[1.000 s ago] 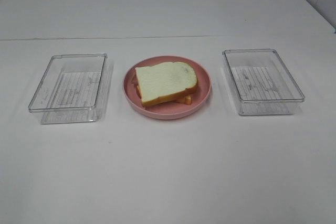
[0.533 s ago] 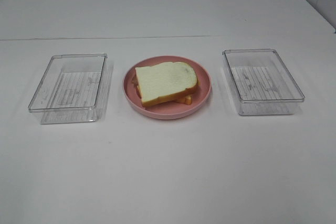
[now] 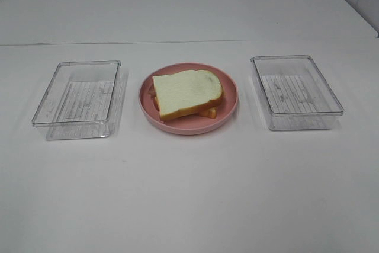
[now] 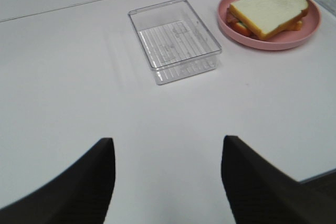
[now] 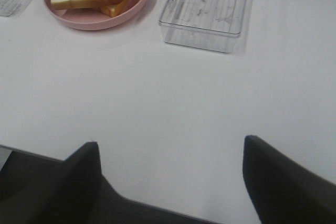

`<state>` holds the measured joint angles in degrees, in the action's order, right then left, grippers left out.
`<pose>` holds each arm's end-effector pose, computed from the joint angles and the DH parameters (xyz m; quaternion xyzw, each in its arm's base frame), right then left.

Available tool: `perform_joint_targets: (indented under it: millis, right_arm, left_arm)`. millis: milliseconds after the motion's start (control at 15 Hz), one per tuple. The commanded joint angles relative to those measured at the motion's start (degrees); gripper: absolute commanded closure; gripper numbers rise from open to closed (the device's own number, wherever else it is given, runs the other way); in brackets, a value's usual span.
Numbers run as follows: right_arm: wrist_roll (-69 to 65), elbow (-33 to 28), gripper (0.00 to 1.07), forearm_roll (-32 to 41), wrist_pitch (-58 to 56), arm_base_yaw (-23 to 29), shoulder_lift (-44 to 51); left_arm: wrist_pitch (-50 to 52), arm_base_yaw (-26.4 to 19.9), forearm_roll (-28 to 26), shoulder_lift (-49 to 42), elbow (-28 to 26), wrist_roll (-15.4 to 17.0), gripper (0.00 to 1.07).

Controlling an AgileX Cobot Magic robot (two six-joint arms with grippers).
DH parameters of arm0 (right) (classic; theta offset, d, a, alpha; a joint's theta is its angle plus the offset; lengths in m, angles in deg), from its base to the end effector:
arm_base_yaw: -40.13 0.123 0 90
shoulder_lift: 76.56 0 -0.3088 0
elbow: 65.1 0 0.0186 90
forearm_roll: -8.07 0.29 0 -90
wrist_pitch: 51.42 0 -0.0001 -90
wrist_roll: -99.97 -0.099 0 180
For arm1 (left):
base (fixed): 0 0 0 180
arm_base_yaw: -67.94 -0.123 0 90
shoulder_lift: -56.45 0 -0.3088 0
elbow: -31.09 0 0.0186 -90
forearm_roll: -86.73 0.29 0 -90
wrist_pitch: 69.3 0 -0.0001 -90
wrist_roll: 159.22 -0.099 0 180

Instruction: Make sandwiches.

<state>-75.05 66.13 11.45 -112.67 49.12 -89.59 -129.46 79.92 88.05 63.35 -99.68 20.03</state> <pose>0.0276 0.0096 0.2921 -0.1067 0.8721 0.0461 0.4752 0.0127 -0.0007 0.2932 0.0938 0.8441 -0.0402 0.5263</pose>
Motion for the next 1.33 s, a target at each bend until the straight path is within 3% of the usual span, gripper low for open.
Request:
perform_joint_targets:
  millis: [67, 267, 400, 533, 1133, 1333]
  right_arm:
    - [0.46, -0.23, 0.34, 0.17, 0.57, -5.10, 0.52]
    - [0.46, -0.23, 0.34, 0.17, 0.57, -11.80, 0.80]
    - [0.46, -0.23, 0.34, 0.17, 0.57, -12.26, 2.23]
    - [0.46, -0.23, 0.34, 0.34, 0.57, -12.26, 7.05]
    - [0.46, -0.23, 0.34, 0.63, 0.57, -12.26, 6.88]
    - [0.46, -0.23, 0.34, 0.63, 0.57, -12.26, 6.88]
  left_arm:
    - [0.34, -4.81, -0.06, -1.49, 0.06, -0.06, 0.49]
    - [0.34, -10.83, -0.06, -1.49, 0.06, -0.06, 0.49]
    - [0.34, -12.32, -0.06, -1.49, 0.06, -0.06, 0.49]
    - [0.34, -12.43, -0.06, -1.49, 0.06, -0.06, 0.49]
    - [0.34, -12.43, -0.06, -1.09, 0.06, -0.06, 0.49]
    - [0.34, -12.43, -2.46, -1.09, 0.06, -0.06, 0.49]
